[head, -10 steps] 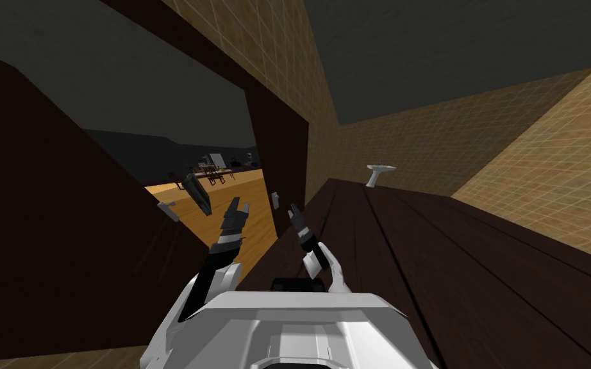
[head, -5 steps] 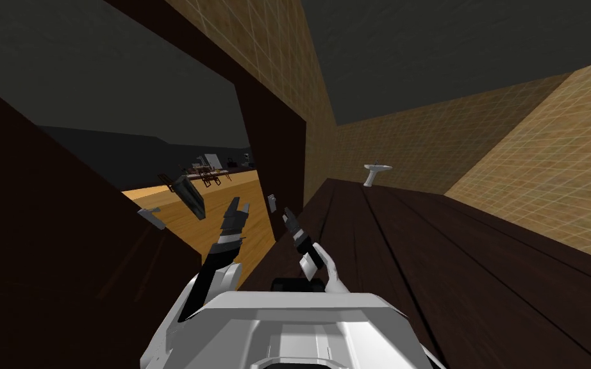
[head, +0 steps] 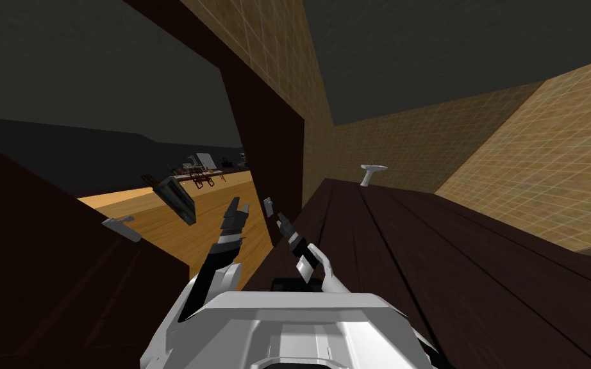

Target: Push the door open

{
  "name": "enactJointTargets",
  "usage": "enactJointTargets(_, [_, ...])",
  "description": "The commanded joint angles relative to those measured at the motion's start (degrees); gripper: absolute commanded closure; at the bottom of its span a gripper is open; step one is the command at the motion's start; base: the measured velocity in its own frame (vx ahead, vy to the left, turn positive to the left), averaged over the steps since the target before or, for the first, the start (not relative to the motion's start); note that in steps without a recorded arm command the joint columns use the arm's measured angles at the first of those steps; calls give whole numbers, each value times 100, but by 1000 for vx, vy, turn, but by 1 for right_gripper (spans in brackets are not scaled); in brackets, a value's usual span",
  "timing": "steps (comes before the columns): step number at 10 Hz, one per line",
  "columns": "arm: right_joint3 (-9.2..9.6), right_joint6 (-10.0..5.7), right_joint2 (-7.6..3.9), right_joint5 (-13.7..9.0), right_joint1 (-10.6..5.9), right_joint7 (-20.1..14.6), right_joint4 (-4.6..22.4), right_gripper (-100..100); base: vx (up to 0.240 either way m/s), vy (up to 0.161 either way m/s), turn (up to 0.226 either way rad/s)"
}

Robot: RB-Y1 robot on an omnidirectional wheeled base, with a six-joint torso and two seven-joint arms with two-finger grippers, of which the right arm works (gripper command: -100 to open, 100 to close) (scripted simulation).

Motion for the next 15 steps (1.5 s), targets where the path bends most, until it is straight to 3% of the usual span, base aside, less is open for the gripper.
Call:
enactJointTargets(1, [184,31,16,-18,-141,-56,234,-100,141,-3,-77])
enactJointTargets(10, [1214,214,-20,-167,-996,-434,1455,-100,164,17,-66])
enactJointTargets(14, [1488,263,-23,-206,-1223,-535,1779,-100,183,51,-45])
enactJointTargets(15, [1451,260,-35,-199,-1178,-515,1713,-100,74,16,-8])
